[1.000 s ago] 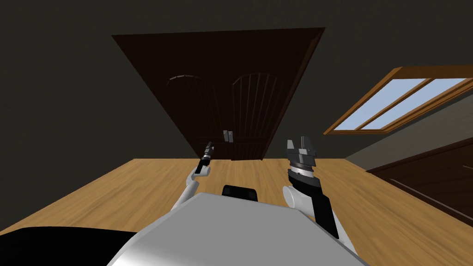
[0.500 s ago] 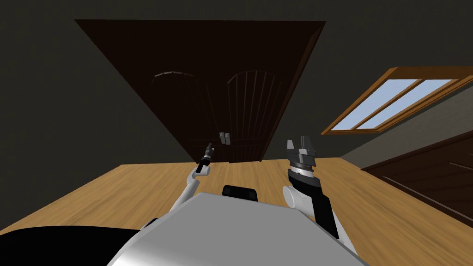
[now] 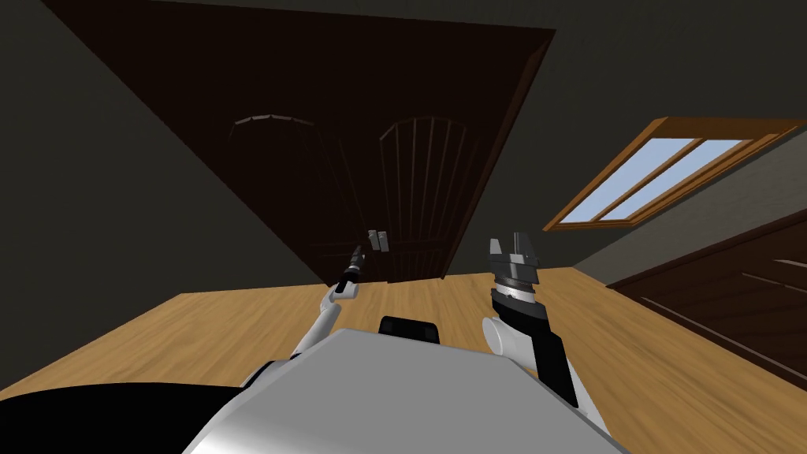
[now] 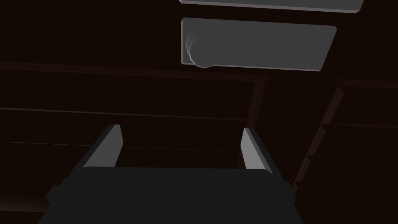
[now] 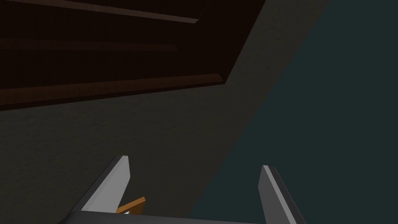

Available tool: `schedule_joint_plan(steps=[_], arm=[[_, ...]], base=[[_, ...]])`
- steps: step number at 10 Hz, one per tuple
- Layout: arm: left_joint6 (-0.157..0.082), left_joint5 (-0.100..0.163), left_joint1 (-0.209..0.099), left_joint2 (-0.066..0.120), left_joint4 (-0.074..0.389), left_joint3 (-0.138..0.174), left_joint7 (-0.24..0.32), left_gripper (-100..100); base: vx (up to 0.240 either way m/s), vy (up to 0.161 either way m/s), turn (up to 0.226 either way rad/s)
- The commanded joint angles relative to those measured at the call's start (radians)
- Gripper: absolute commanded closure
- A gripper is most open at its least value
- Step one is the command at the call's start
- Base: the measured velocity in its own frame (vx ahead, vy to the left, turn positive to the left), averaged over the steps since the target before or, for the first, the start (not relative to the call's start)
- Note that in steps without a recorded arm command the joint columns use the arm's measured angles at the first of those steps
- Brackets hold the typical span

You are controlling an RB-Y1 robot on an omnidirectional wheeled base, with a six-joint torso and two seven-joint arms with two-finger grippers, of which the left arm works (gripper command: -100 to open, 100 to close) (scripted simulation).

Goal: Pull the door open

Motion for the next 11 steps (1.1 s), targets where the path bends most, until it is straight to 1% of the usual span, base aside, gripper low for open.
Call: schedule_joint_plan(steps=[1,2,3,4,5,6,7,8,9,11], arm=[[0.009,0.001,-0.013,0.005,0.028,0.001,0.006,-100],[0.005,0.0,-0.01,0.003,0.02,0.001,0.003,-100],[0.008,0.004,0.01,0.021,0.036,0.029,0.002,-100],[0.008,0.006,0.02,0.03,0.044,0.044,0.001,-100],[0.008,0.006,0.02,0.03,0.044,0.044,0.001,-100],[0.008,0.01,0.032,0.045,0.057,0.068,-0.001,-100],[0.008,0.012,0.041,0.056,0.067,0.086,-0.002,-100],[0.007,0.013,0.044,0.063,0.074,0.098,-0.004,-100],[0.007,0.014,0.045,0.067,0.081,0.107,-0.005,-100],[0.005,0.014,0.041,0.066,0.085,0.109,-0.007,-100]], base=[[0.194,-0.04,-0.074],[0.08,-0.018,-0.008],[-0.052,0.056,0.241],[-0.078,0.099,0.198],[-0.055,0.073,0.01],[-0.019,0.063,0.097],[0.042,0.074,0.133],[0.076,0.055,0.076],[0.121,0.05,0.046],[0.161,0.06,-0.006]])
